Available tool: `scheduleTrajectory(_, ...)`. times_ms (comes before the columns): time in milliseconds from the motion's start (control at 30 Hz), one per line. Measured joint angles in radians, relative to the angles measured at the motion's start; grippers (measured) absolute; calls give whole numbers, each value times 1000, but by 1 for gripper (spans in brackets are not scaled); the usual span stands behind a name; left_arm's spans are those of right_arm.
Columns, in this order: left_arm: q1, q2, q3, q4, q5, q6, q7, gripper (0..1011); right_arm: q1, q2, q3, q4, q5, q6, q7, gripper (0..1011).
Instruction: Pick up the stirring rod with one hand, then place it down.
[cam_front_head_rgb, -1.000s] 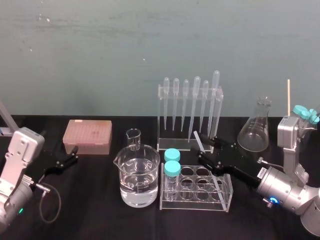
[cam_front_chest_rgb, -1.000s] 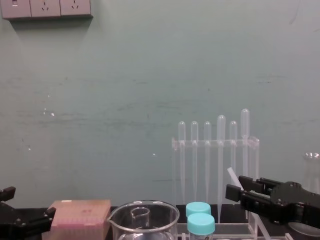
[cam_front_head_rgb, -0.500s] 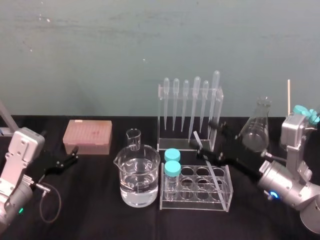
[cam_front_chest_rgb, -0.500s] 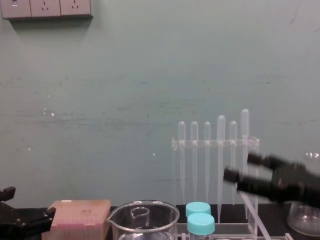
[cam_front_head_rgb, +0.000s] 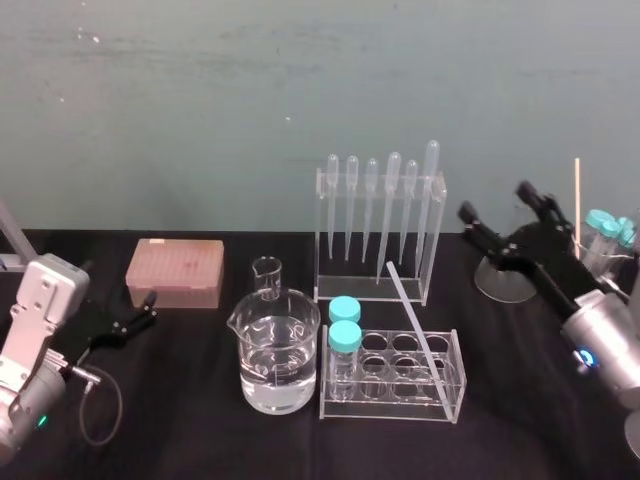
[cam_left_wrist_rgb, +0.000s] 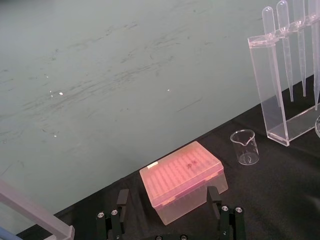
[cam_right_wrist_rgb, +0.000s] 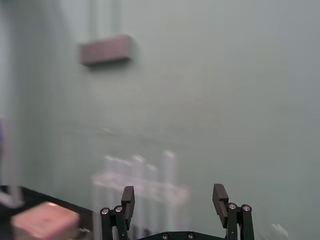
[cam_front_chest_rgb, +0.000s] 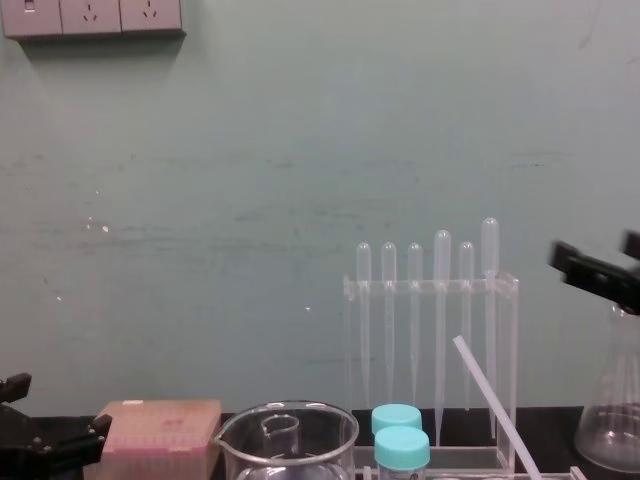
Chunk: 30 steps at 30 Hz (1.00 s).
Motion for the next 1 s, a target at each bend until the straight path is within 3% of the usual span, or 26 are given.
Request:
scheduleTrajectory(67, 0, 0, 0, 0, 0, 0, 0, 1000, -16, 1, 17, -10, 4, 41, -29, 1003)
scheduleTrajectory(267, 0, 0, 0, 0, 0, 0, 0, 1000, -60, 14, 51, -37, 25, 264, -100, 1003)
scheduleTrajectory(367, 0, 0, 0, 0, 0, 0, 0, 1000, -63, 15, 51, -37, 25, 304, -100, 1003)
scheduleTrajectory(1000, 0, 0, 0, 0, 0, 0, 0, 1000, -61, 13, 49, -33, 25, 319, -86, 1002)
